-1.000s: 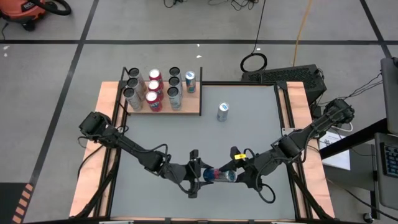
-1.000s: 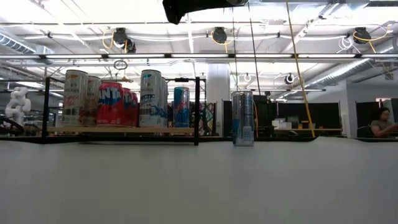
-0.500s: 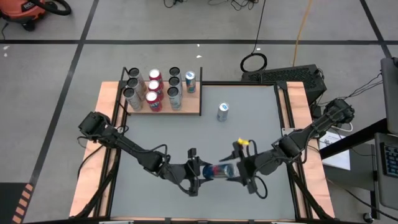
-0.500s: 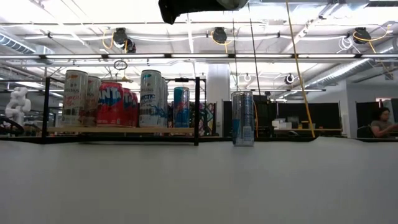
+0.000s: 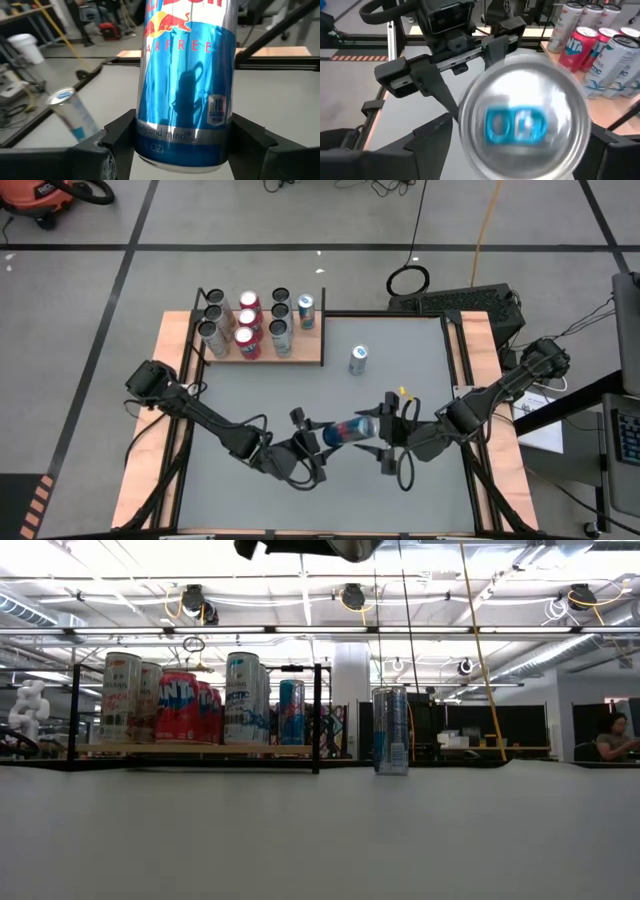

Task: Place canned beverage on shelf
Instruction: Put the bottom blue soda can on the shelf aligned with the other blue soda can

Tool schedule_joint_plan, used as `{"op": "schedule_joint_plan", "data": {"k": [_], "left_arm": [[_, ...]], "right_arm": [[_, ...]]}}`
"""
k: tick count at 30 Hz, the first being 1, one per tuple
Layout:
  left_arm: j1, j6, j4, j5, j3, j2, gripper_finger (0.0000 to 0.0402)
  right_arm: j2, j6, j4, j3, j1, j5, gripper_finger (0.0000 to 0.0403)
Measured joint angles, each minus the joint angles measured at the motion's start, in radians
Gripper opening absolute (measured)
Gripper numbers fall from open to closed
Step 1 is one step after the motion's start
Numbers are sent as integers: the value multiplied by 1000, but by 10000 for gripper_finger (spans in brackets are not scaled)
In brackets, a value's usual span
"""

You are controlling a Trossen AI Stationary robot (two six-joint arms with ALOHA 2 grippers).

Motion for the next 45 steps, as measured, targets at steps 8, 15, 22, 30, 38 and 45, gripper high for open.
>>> {"op": "schedule_joint_plan", "data": {"k": [8,15,22,30,38,45], "left_arm": [[-25,1,-15,-124,1,0,238],[-24,0,-11,-130,1,0,238],[-24,0,-15,-136,1,0,238],[-24,-3,-17,-105,1,0,238],[-46,-11,-7,-97,1,1,296],[-81,-11,3,-98,1,1,335]], "right_arm": [[0,-37,157,-42,-1,5,272],[0,-124,261,-63,-19,-1,271],[0,-143,268,-63,-42,-4,246],[0,-176,272,-63,-50,-23,201],[2,-235,253,-63,-51,-117,199],[2,-338,253,-63,-50,-176,188]]}}
